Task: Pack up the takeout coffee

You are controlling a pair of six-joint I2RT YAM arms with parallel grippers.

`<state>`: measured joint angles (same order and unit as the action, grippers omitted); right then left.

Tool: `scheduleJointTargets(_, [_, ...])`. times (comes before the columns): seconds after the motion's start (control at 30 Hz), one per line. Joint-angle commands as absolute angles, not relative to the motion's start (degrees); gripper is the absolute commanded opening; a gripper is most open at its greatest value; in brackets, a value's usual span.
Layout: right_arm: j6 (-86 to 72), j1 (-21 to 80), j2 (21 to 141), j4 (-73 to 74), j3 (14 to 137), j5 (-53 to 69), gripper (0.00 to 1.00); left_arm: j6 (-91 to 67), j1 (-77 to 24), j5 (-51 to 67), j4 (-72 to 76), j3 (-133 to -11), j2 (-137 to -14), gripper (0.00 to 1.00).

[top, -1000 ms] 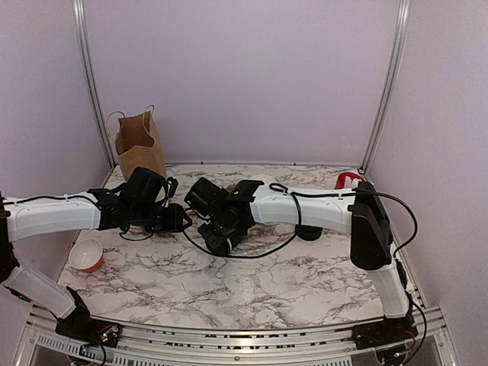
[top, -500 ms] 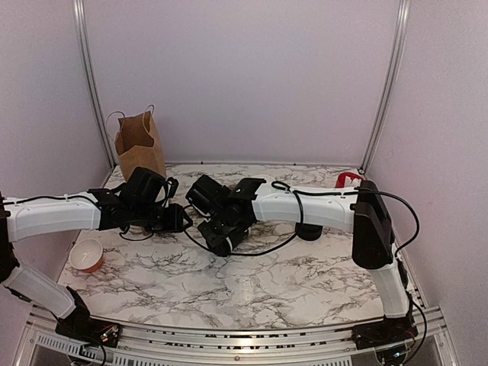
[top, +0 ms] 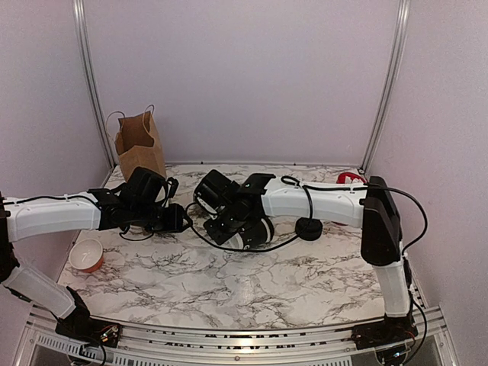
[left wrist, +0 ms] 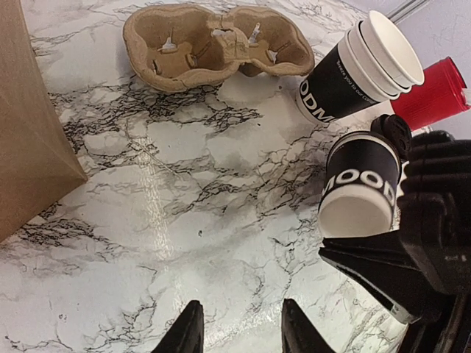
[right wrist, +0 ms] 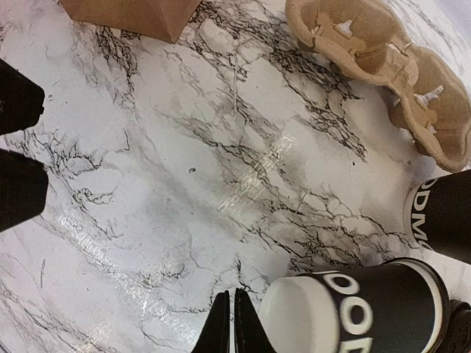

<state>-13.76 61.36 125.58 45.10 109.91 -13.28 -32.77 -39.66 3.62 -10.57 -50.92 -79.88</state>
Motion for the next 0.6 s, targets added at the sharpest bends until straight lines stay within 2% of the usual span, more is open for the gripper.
scheduleJointTargets(0.0, [-15.7,59.5,118.8,41.9,107.3,-9.3,0.04,-32.1,-39.3,4.3,-9.4,-50.4,-79.8,0.36])
scheduleJointTargets(0.07, [-16.1,59.2,116.8,41.5,105.8,-10.4,0.06,-32.1,-39.4,4.4,-9.3,-50.4,-79.8,0.36])
scheduleJointTargets(0.2, [-17.1,58.6,111.6,39.7,99.7,-12.3,0.17,-32.1,-39.4,4.7,-9.2,-50.2,-80.0,0.36])
scheduleJointTargets(0.3, [-19.7,57.0,106.1,37.0,92.3,-11.5,0.3,-31.8,-39.4,5.6,-8.9,-50.3,-80.4,0.37])
scheduleJointTargets(0.4, [-23.0,54.1,99.9,30.6,82.7,-8.2,0.5,-31.7,-39.4,7.7,-8.4,-50.8,-81.9,0.4])
scheduleJointTargets(0.57, [-28.9,48.7,93.8,20.6,70.5,-2.5,0.75,-32.2,-39.4,9.7,-6.8,-52.3,-84.9,0.42])
